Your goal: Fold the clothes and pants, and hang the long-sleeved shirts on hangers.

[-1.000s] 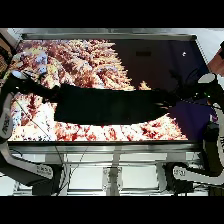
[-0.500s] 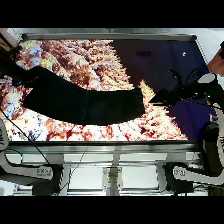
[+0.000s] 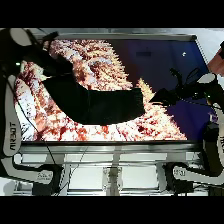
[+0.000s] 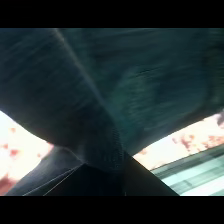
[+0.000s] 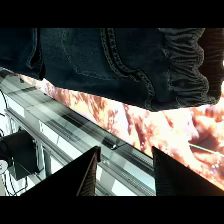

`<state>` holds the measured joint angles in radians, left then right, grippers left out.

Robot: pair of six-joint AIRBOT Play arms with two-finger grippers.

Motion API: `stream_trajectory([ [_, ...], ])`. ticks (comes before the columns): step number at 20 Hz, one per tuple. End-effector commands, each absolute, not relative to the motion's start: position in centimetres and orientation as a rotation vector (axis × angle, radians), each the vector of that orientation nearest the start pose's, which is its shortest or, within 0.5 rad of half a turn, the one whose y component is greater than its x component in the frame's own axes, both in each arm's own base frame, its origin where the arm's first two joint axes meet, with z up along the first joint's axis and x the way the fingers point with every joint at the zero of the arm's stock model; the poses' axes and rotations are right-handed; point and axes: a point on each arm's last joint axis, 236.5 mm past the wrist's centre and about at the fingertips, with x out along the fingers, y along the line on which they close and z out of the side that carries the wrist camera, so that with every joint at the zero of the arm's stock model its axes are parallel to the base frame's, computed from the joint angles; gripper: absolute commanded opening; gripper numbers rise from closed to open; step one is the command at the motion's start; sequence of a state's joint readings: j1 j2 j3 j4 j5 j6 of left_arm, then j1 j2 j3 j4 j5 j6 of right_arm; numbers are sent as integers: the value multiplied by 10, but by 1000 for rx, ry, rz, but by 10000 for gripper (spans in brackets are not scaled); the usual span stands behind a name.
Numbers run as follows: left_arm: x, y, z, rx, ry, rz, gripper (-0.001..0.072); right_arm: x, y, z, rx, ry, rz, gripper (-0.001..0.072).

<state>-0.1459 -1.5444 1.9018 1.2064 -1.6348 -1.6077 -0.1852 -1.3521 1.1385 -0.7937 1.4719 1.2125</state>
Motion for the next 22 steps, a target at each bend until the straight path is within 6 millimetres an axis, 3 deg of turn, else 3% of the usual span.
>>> stream_trajectory([
  [1,415,-207,152,-173,1215,-542,32,341,104,36,556,1383,627,368],
  [5,414,-272,167,-282,1150,-711,33,343,104,36,556,1378,623,369],
  [7,420,-293,167,-307,1113,-738,33,343,104,36,556,1376,621,368],
  [13,412,-339,131,-321,1191,-804,43,345,103,36,556,1369,616,368],
  [17,386,-397,128,-401,1216,-1010,52,347,102,35,555,1364,612,368],
  [18,377,-412,131,-421,1213,-1072,197,347,102,35,554,1364,611,369],
  [19,367,-426,132,-441,1215,-1134,428,347,101,34,549,1364,606,369],
  [20,359,-437,133,-458,1222,-1181,579,348,99,32,537,1366,595,369],
  [22,346,-452,131,-501,1258,-1233,621,348,91,26,505,1372,566,369],
])
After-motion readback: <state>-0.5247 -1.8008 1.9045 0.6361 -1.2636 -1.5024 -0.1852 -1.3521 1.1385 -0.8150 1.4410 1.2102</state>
